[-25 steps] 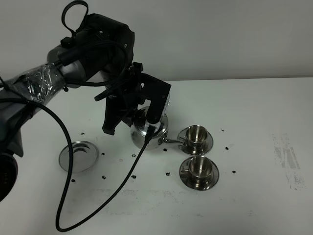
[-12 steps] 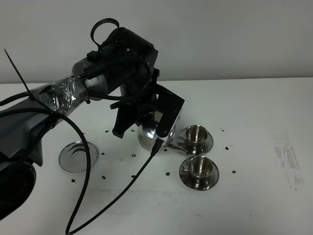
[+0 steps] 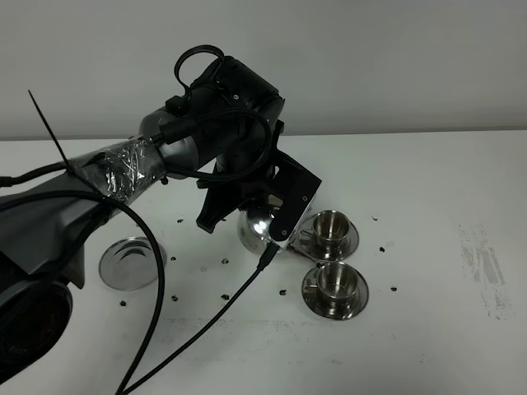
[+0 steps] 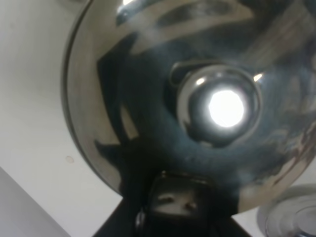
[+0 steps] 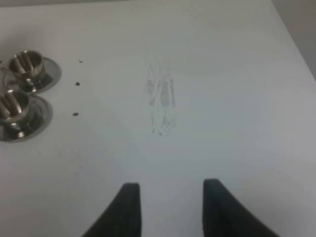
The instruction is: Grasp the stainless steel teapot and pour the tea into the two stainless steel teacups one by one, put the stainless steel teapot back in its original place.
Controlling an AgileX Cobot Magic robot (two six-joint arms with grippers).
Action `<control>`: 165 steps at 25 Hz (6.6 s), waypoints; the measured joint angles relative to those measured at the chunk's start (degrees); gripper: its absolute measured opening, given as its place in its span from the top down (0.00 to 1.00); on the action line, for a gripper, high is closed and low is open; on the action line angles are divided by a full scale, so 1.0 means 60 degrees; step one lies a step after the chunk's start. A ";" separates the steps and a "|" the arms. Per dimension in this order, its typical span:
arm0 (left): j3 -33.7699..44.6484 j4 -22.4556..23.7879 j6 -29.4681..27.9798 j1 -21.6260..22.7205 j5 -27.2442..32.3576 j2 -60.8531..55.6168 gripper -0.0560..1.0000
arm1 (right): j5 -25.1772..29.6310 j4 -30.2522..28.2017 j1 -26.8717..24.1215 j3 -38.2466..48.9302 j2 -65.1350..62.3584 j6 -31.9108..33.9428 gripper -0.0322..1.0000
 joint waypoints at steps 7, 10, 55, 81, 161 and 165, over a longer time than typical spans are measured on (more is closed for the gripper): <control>0.0000 0.0404 0.0057 -0.0175 -0.0122 0.0000 0.75 | 0.0000 0.0000 0.0000 0.0000 0.0000 0.0000 0.69; 0.0000 0.0460 0.0065 -0.0258 -0.0251 0.0000 0.75 | 0.0000 0.0000 0.0000 0.0000 0.0000 -0.0009 0.69; 0.0000 0.1696 -0.0492 -0.0745 -0.0966 0.0280 0.75 | 0.0000 0.0000 0.0000 0.0000 0.0000 -0.0009 0.69; 0.0000 0.1828 -0.0484 -0.0811 -0.0743 0.0280 0.75 | 0.0000 0.0000 0.0000 0.0000 0.0000 -0.0009 0.69; 0.0018 0.0242 -0.0522 -0.0315 -0.1016 0.0280 0.75 | 0.0000 0.0000 0.0000 0.0000 0.0000 -0.0009 0.69; 0.0030 -0.0203 -0.0734 -0.0285 -0.0787 0.0165 0.75 | 0.0000 0.0000 0.0000 0.0000 0.0000 -0.0009 0.69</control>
